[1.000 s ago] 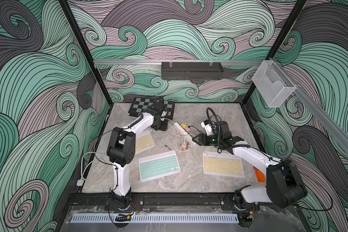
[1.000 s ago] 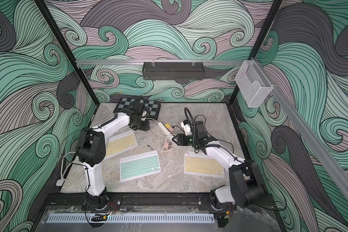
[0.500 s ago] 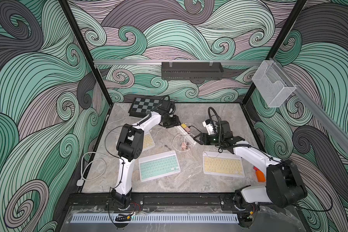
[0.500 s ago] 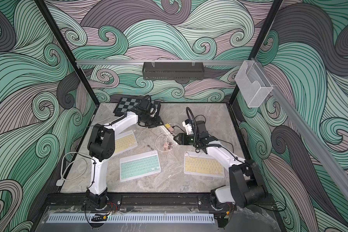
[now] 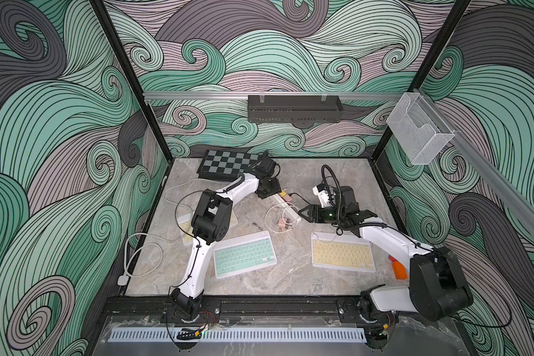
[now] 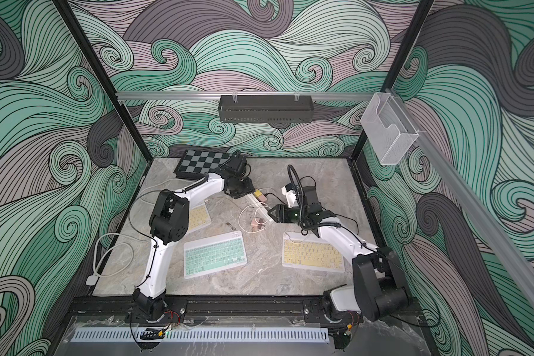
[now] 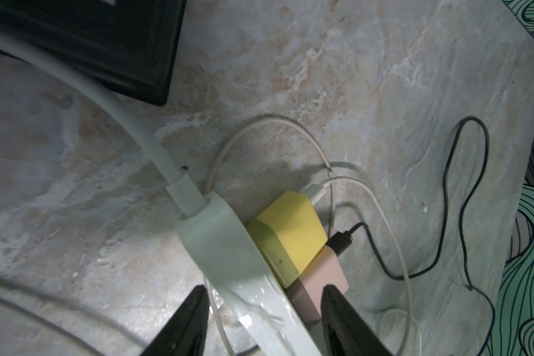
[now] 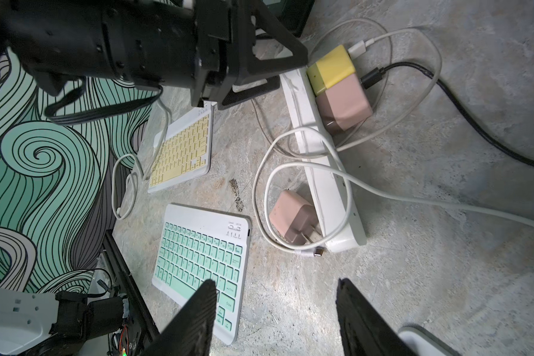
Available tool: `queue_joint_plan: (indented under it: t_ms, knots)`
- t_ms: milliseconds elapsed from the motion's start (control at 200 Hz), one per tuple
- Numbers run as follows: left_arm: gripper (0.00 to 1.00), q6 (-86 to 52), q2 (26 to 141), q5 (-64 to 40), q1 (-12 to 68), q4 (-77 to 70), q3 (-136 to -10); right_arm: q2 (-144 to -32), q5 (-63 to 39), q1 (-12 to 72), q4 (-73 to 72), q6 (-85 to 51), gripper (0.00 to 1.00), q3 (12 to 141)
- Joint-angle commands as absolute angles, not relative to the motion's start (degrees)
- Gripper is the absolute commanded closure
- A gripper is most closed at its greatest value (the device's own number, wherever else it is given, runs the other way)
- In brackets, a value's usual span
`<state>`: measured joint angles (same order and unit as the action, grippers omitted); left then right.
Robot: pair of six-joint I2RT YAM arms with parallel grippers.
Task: Unplug the wireless keyboard
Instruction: Pick up the socket from the center of the board.
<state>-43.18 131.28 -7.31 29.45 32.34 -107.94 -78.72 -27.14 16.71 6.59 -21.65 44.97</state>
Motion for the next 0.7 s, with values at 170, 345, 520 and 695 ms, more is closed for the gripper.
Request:
queue_joint_plan:
  t_ms: [170, 345, 520, 695]
  knots:
    - [0.37, -46.56, 136.26, -5.89, 30.04, 32.81, -112.91, -77.61, -27.95, 16.41, 5.35, -21.5, 0.37, 44.3]
    - [0.48, -47.51, 137.42, -5.89, 30.01, 32.05, -113.27, -77.43, -27.81, 16.35, 5.41, -21.44, 0.37, 44.22]
    - [0.61, -47.57, 137.08, -6.73, 29.97, 30.17, -112.8, -77.61, -27.81, 16.35, 5.38, -21.44, 0.37, 44.3]
    - [0.75, -48.24, 135.2, -7.16, 29.81, 26.61, -110.36, -77.61, -27.7, 16.26, 5.47, -21.54, 0.36, 44.47]
